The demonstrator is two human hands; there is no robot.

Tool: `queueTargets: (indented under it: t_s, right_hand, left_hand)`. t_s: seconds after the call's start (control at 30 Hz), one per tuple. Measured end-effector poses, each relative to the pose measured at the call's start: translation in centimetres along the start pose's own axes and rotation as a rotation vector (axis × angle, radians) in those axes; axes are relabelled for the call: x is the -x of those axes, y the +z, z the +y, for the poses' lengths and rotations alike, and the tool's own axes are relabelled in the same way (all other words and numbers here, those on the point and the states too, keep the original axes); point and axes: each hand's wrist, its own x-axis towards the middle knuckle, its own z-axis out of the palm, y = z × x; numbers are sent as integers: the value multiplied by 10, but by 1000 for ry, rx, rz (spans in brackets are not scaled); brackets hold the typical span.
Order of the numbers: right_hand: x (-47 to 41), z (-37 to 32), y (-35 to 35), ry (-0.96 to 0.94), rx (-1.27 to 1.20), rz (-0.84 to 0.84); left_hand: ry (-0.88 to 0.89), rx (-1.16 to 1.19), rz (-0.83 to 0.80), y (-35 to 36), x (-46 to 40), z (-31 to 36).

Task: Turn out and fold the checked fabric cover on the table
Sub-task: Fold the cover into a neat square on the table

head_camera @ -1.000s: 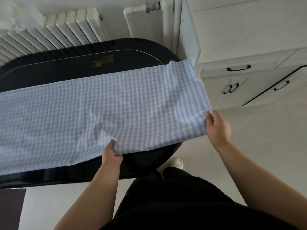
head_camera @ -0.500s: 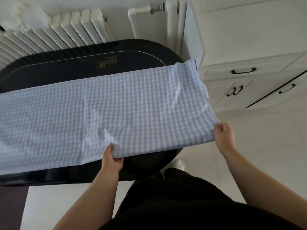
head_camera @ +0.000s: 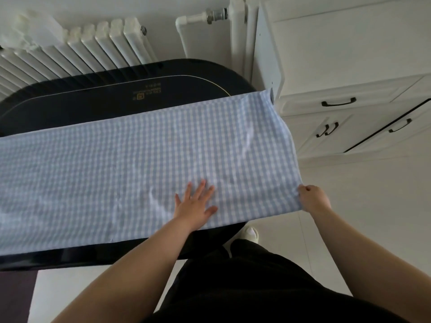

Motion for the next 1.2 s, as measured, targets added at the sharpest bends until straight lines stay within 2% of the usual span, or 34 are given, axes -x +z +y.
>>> queueTargets:
  t_s: [0.07,0.13,0.17,0.3,0.37,0.4,0.47,0.53,0.63,0.73,0.83,0.93,1.0,1.07,1.13,1.2]
  right_hand:
    - [4,-8,-8,-113,18,115]
    - [11,-19,-16,-223,63,270]
    - [11,-21,-18,-226,98,297]
    - [-5,-11,-17,-87,232,153]
    - [-9,-9,-14,-88,74,94]
    - [-11,-8,-12,-76,-88,77]
    - [-10,-8,-8,45,-470,8]
    - [-5,-6,-6,201,-738,-163]
    - [3,-10,-12,270,-861,-376]
    - [15,-30,-22,209,-1037,-466]
    - [41,-60,-33,99,-1164,-535]
    - [78,-98,-45,-4,-1240,-583]
    - [101,-127,-47,-72,-1250,-616]
    - [127,-164,-41,-163,-1187,-681]
    - [152,-205,-17,-264,-950,-711]
    - [182,-247,28,-359,-591,-695]
  left_hand:
    - [-45,-14,-63,0,-8,6]
    - [-74,-27,-63,0,-13,8]
    - [-78,-25,-54,-1,-15,10]
    - [-103,-25,-25,1,-21,17]
    - [-107,-32,13,1,-21,18]
    - [-107,-35,22,1,-20,18]
    - [-98,-40,8,2,-20,17]
    - [-80,-61,47,2,-20,15]
    - [-17,-160,132,3,-20,14]
    - [18,-88,-19,-3,-24,14]
    - [57,17,-58,-14,-26,9]
    - [88,351,12,-33,-19,-1]
    - [71,726,116,-50,-6,-14]
    - [27,1136,129,-67,13,-38]
    - [0,1516,83,-80,30,-74]
    - [-31,1769,83,-87,42,-120]
